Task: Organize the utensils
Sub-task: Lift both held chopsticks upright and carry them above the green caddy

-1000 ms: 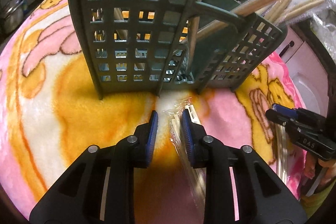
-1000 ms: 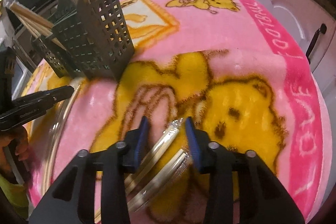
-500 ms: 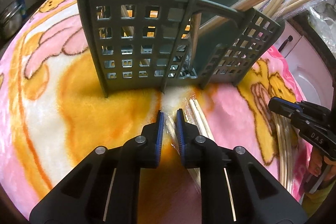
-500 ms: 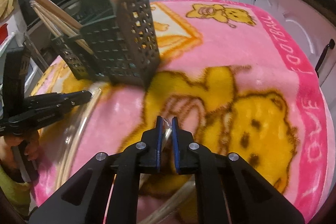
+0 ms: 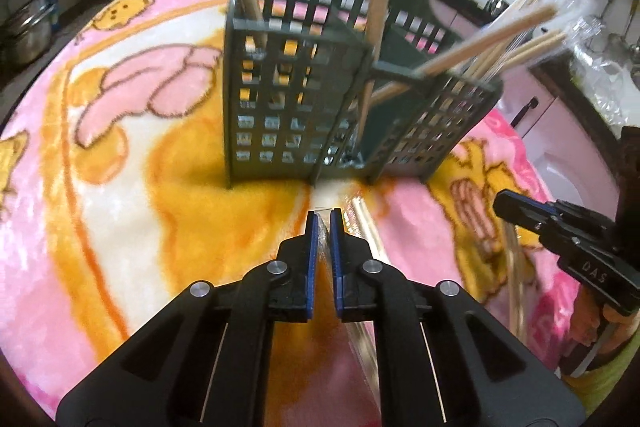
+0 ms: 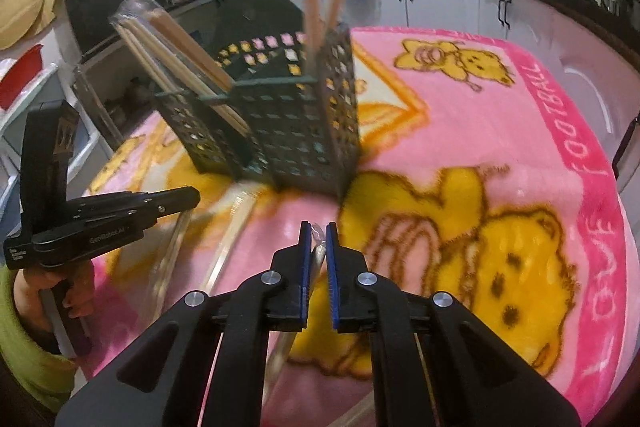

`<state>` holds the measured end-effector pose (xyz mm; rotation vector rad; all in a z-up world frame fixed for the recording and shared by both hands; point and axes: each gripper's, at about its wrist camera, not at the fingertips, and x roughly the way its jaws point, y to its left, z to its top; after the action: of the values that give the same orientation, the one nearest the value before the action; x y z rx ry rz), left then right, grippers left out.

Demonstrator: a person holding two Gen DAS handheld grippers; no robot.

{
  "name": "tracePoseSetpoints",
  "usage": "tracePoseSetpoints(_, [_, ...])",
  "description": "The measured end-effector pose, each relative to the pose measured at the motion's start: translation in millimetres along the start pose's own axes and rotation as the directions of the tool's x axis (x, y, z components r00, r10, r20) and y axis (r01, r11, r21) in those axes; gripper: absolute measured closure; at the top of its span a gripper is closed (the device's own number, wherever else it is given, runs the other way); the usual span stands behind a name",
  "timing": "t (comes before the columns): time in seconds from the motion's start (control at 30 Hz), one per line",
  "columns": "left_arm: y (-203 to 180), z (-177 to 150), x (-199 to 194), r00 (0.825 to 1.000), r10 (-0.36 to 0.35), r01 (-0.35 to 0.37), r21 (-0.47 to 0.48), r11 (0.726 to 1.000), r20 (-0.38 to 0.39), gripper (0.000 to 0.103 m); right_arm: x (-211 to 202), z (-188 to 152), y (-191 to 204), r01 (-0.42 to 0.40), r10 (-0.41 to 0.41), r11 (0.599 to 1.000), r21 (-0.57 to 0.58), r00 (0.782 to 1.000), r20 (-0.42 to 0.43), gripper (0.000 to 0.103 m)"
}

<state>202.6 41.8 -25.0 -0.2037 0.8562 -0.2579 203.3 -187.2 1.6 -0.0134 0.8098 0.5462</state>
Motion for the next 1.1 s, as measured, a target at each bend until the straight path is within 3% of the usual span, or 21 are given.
tracePoseSetpoints(0.3, [-12.6, 12.4, -47.2, 0.993, -0.015, 0.013, 0.017, 1.0, 0.113, 0.1, -34.9, 13.9, 33.0, -0.05, 0.056, 0.997, -0.062, 0.994, 0.095, 0.097])
tracePoseSetpoints(0.57, [-28.1, 25.3, -85.6, 0.978, -0.029, 0.019, 0.051, 0.999, 0.208, 0.101, -62.3, 22.4, 54.7, -0.065, 0.082, 0.992, -0.105, 0.983, 0.166, 0.097])
tracePoseSetpoints(1.1, [-55.3, 49.9, -133.3, 0.942, -0.069, 0.033, 0.115, 0.993, 0.327, 0.101, -110.8, 36.3, 60.8, -0.052, 0.083, 0.993, -0.109, 0.951, 0.298, 0.097])
